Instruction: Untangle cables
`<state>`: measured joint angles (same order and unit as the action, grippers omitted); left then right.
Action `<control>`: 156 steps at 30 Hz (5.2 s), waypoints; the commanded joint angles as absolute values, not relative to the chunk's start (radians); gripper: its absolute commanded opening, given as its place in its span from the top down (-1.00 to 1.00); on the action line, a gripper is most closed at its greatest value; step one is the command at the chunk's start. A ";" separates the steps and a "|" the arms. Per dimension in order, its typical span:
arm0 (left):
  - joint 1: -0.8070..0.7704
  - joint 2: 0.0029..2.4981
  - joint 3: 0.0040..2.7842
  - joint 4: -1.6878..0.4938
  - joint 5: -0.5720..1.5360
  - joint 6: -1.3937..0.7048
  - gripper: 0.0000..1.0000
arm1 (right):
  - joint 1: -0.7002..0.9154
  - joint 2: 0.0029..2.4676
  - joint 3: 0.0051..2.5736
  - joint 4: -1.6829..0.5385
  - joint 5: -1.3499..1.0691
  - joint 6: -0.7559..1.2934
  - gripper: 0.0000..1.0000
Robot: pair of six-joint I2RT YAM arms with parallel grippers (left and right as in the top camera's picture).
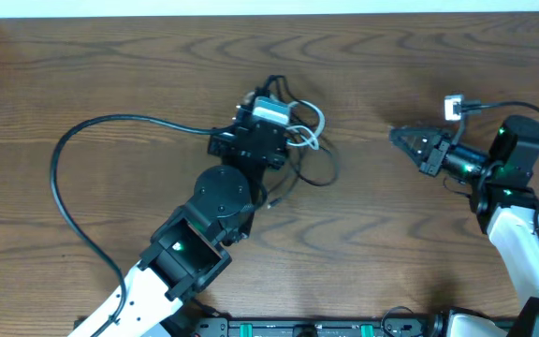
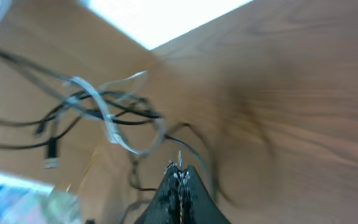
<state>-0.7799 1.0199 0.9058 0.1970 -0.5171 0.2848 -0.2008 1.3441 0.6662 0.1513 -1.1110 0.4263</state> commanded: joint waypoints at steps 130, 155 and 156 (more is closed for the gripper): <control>-0.715 1.032 0.932 0.104 -0.670 0.245 0.85 | 0.053 1.349 0.665 -0.123 -0.915 -0.357 -0.98; -0.715 0.911 0.932 0.271 0.132 0.210 0.85 | 0.054 1.359 0.665 0.068 -0.601 0.033 -0.98; -0.715 0.906 0.932 0.281 0.132 0.210 0.85 | 0.054 1.365 0.665 0.068 -0.601 0.033 -0.98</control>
<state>-0.7128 0.9295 0.9058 0.2535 0.1036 0.2279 0.0387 1.3483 0.6647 0.0681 -0.6086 0.0093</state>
